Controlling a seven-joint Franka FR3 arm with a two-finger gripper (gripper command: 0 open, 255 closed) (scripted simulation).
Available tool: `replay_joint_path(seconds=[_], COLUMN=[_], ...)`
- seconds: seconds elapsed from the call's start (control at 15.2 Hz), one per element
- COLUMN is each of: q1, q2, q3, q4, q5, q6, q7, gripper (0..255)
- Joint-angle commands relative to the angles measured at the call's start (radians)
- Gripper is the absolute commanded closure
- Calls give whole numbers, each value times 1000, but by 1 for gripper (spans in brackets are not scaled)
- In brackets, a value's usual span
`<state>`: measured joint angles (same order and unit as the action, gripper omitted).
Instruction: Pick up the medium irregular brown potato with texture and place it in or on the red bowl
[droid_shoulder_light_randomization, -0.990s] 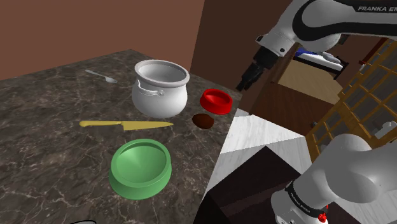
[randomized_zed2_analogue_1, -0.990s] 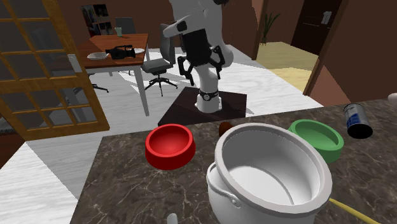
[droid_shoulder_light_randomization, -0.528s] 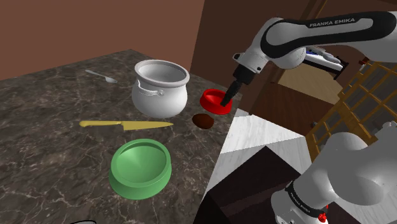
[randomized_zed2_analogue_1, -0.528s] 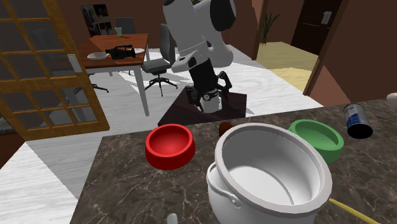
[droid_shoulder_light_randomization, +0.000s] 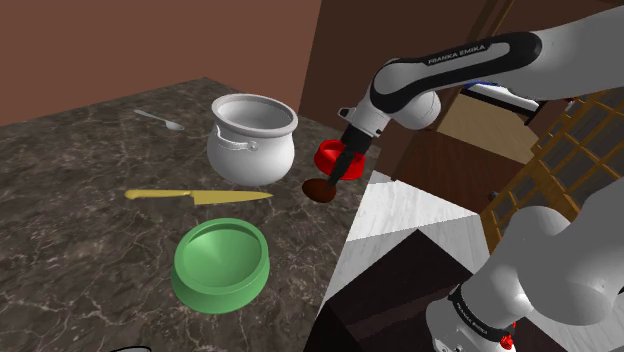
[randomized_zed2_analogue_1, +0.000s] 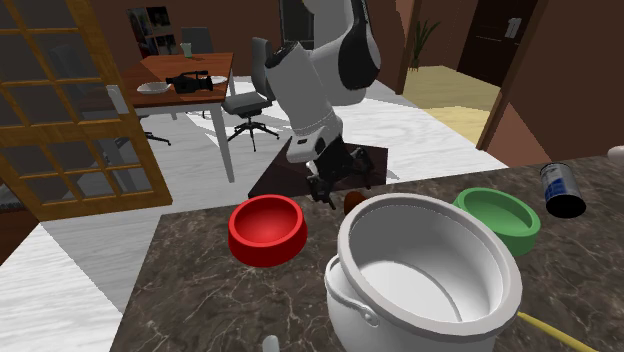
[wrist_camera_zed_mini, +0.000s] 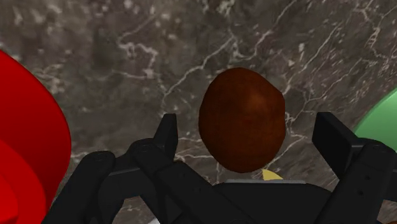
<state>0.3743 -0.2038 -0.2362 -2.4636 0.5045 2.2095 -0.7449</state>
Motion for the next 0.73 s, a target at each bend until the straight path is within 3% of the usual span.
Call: replay_joint_path(seconds=[0.0,0.2,0.66], q1=[10,25,25], q2=[17,49,49], q3=[6,14,14], q4=[-11,-26,-26], q5=[20,53,53], q6=[28,73,73], q7=[-11,-31,-31], gripper=[0,0,0])
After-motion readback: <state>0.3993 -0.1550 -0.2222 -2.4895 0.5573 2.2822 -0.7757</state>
